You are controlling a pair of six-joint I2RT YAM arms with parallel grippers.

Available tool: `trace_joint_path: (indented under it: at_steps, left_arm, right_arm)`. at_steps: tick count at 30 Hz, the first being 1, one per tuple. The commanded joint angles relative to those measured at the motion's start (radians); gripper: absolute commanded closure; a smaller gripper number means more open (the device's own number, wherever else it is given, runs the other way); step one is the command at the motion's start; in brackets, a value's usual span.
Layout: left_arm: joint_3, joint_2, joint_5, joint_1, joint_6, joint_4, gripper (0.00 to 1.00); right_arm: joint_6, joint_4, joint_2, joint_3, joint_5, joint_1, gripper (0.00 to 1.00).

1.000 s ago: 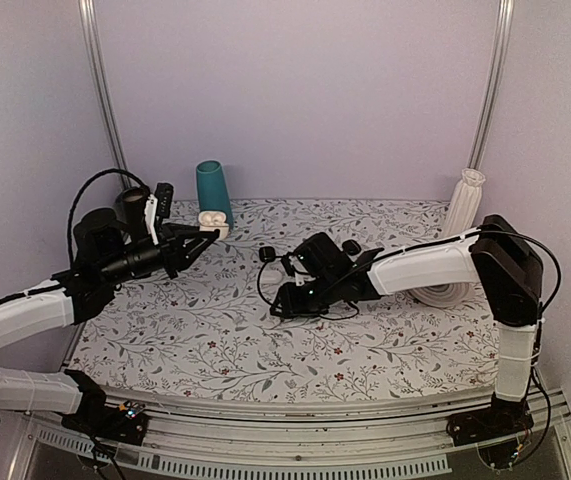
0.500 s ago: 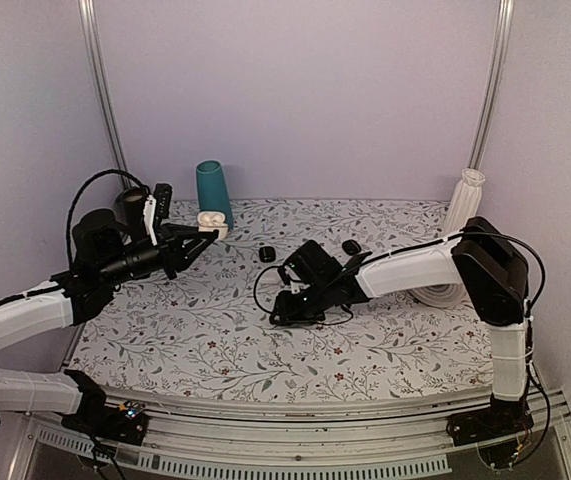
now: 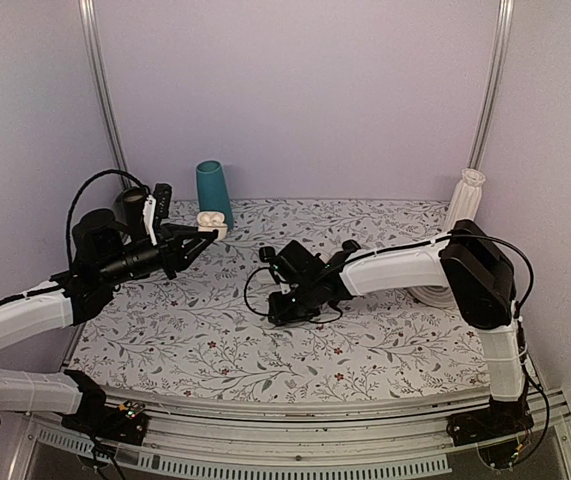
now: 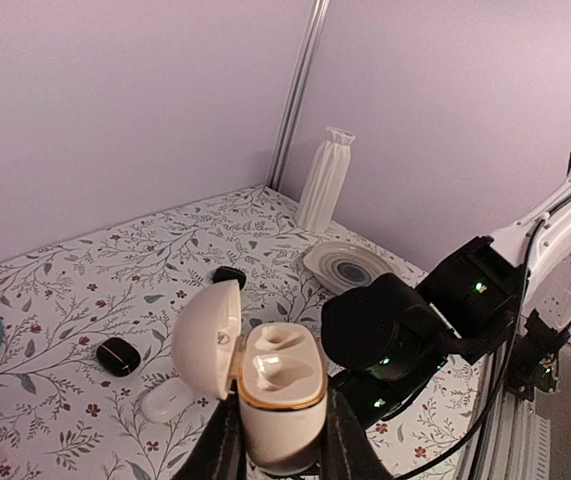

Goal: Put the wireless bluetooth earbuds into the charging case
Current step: Move the left earbud to the center of the board.

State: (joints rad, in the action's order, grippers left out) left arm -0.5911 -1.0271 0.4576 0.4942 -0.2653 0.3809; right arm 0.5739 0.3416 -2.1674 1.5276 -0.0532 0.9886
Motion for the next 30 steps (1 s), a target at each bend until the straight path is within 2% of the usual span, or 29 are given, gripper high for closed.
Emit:
trace_joint_path:
  at_steps: [1, 13, 30]
  left_arm:
    - [-0.001, 0.013, 0.001, -0.015, 0.0, 0.004, 1.0]
    - [-0.015, 0.012, 0.007, -0.019, -0.001, -0.009, 1.0]
    - [-0.025, 0.015, 0.011, -0.024, -0.006, -0.023, 1.0]
  right_arm:
    - [-0.065, 0.075, -0.034, 0.031, 0.099, 0.029, 0.62]
    - [-0.108, 0.107, -0.07, 0.078, 0.167, 0.057, 0.63]
    - [-0.185, 0.185, -0.093, 0.126, 0.32, 0.109, 0.71]
